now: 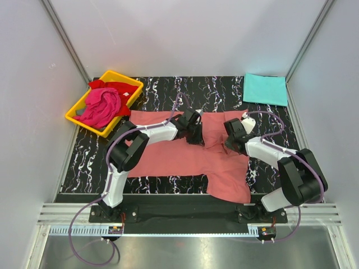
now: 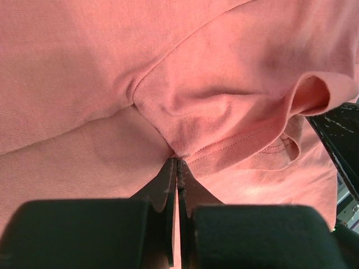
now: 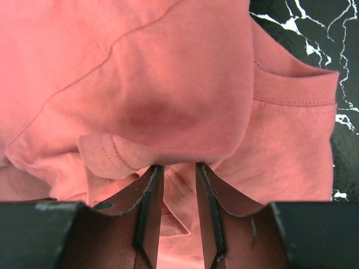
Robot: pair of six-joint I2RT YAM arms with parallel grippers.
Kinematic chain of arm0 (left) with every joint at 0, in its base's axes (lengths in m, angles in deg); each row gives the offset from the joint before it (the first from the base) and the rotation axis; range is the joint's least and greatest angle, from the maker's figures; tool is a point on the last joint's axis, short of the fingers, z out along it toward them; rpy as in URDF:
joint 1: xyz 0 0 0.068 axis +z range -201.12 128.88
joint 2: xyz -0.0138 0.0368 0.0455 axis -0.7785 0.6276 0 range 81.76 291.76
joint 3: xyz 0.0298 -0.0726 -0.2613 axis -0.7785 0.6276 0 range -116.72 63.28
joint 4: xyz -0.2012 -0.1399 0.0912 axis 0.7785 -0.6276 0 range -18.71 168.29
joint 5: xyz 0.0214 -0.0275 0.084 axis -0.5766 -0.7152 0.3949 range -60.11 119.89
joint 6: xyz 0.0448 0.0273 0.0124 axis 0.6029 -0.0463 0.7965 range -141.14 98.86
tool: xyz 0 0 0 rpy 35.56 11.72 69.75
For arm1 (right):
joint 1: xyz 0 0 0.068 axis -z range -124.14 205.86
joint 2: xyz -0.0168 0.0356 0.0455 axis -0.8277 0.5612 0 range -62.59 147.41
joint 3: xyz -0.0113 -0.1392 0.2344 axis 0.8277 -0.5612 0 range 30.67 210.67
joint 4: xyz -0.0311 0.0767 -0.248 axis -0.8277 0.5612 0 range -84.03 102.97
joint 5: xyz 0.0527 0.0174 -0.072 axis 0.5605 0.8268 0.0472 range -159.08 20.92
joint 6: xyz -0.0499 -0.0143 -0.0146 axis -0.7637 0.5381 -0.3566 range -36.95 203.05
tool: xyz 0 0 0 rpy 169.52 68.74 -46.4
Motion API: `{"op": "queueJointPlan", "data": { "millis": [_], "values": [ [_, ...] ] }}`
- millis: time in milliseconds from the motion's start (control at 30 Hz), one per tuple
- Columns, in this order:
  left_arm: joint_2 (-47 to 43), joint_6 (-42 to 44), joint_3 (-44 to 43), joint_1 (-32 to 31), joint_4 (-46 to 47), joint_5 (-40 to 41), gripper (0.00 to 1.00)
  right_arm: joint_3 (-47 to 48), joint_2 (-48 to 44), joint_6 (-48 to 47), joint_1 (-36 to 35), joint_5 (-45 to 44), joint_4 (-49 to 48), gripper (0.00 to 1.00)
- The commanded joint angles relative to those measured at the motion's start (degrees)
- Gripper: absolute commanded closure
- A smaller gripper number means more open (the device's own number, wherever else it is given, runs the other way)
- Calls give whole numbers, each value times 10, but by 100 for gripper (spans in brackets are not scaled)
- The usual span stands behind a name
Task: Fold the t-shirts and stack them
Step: Fold the tshirt
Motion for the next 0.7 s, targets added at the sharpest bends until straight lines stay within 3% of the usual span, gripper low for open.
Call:
{"op": "queueJointPlan", "data": {
  "millis": [0,467,567,667],
  "values": [
    [4,5,-18,1,6,10,99,29,5,4,-2,-34,-23,64],
    [11,9,-32,2,0,8,100,49,44,13,-2,-50,-11,68],
    [12,7,-32,2,0,5,100,50,44,16,-1,-54,-3,79],
    [12,4,-33,2,1,4,100,54,46,21,1,-62,8,97]
  ]
}}
